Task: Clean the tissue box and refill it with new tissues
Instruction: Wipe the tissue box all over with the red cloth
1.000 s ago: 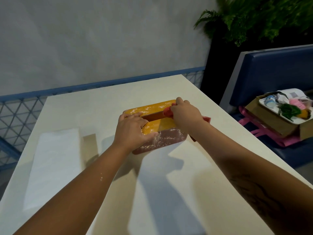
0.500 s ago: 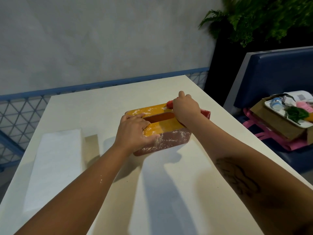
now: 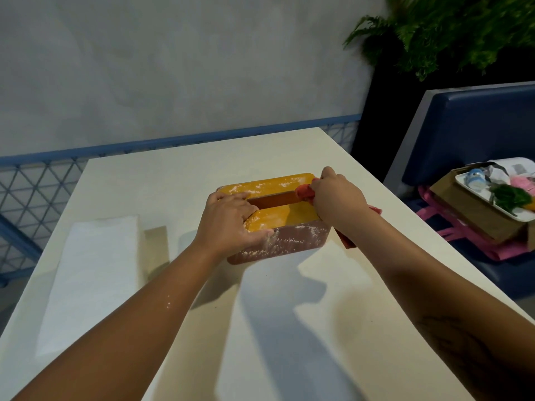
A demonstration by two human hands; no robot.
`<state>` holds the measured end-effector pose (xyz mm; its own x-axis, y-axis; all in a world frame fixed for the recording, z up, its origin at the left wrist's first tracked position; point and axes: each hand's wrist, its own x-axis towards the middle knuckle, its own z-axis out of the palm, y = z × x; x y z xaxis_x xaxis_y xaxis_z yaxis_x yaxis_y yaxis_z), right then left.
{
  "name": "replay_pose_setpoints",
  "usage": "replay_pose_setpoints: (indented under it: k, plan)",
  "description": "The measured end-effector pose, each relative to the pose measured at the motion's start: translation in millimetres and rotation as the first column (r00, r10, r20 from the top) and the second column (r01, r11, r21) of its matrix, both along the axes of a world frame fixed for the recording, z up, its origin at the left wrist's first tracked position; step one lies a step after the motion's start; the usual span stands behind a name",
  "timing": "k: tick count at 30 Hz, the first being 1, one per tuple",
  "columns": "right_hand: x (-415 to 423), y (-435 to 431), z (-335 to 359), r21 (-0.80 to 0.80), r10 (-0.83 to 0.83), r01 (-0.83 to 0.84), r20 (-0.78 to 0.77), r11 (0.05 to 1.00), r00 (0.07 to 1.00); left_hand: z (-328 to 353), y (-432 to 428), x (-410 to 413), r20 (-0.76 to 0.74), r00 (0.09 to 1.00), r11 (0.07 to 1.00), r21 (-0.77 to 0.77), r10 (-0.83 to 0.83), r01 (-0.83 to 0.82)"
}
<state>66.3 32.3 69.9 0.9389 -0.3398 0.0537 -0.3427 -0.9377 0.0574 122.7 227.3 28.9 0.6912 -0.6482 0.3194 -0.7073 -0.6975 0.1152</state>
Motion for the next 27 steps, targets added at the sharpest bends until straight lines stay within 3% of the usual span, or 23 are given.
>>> replay_pose_setpoints:
  k: [6,8,14,19,27]
  plan:
    - [42.7,5.1,7.3,0.146,-0.119,0.109,0.062,0.983,0.991,0.7,0.0,0.3,-0.010,1.000,1.000,0.002,-0.003,0.003]
    - [49.5,14.9,5.3,0.129,-0.117,0.107,0.072,0.986,0.991,0.4,-0.5,-0.1,-0.007,1.000,1.000,-0.001,0.001,-0.001]
    - [51.2,43.4,-4.0,0.033,0.090,-0.093,0.087,0.995,0.992,-1.8,-1.6,0.2,0.007,1.000,1.000,0.015,0.020,-0.020]
    - [39.0,16.2,-0.6,-0.040,0.209,-0.208,0.033,0.977,0.977,-0.3,-0.8,-3.2,0.006,1.000,1.000,-0.009,0.022,-0.022]
    - [44.8,26.9,-0.9,-0.056,-0.036,0.038,0.031,0.998,0.999,-3.0,0.0,-0.8,0.001,1.000,0.998,-0.059,0.012,-0.012]
